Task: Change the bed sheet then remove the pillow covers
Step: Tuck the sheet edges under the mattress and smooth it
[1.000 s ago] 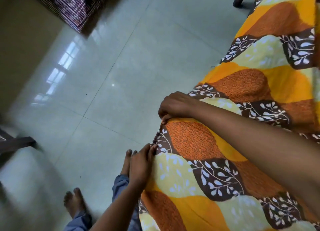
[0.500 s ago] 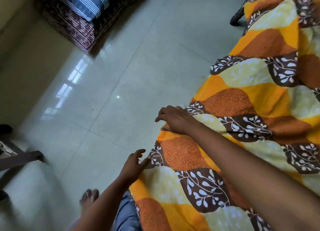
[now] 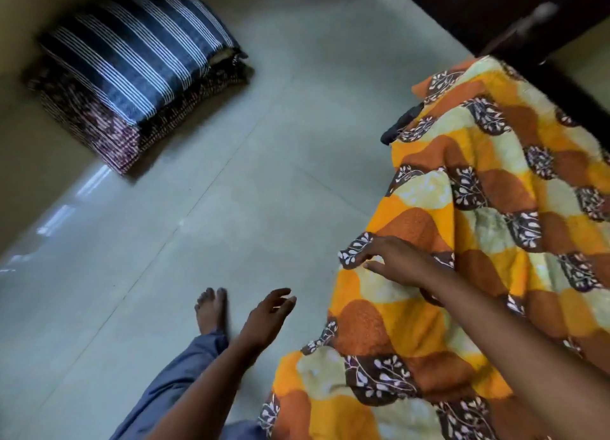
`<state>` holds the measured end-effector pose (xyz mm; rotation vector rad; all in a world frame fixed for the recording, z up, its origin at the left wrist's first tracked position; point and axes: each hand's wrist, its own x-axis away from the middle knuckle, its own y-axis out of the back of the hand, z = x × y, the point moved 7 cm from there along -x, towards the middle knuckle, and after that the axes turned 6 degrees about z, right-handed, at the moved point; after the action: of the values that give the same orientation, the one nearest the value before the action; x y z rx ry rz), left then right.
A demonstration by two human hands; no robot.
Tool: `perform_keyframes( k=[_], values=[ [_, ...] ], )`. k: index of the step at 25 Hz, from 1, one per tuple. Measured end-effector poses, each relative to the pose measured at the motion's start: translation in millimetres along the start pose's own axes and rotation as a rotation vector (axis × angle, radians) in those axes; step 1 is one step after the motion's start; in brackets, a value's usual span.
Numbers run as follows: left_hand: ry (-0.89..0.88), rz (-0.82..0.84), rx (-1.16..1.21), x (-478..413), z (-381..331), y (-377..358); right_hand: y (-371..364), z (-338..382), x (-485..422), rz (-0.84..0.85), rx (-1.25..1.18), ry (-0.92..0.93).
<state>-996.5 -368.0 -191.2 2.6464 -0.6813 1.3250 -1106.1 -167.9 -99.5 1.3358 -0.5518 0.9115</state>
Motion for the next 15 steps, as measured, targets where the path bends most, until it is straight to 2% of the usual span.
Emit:
perform_keyframes(
  k=[3,6,9,11,13,15],
  values=[
    [0.011,0.052,0.005,-39.1,-27.7,-9.4,16.2,-31.1,-42.4,0.11,0.093,-0.044],
    [0.017,0.07,-0.027,-76.9,-41.7,-18.0,9.6,-49.3,-97.4,0.264,0.224,0.001],
    [-0.029,0.045,-0.129,-114.7,-53.2,-21.6,-4.2,-81.9,-147.7,0.487,0.421,-0.044],
    [-0.013,0.054,-0.101,-136.0,-51.0,-23.9,-9.1,-106.2,-165.2,0.647,0.578,-0.105],
    [0.064,0.094,0.0,-151.0,-45.9,-30.8,-6.9,-117.2,-169.2,0.723,0.59,-0.114],
    [0.129,0.135,0.112,-160.6,-45.6,-45.6,2.5,-110.2,-175.8,0.673,0.472,0.003]
  ],
)
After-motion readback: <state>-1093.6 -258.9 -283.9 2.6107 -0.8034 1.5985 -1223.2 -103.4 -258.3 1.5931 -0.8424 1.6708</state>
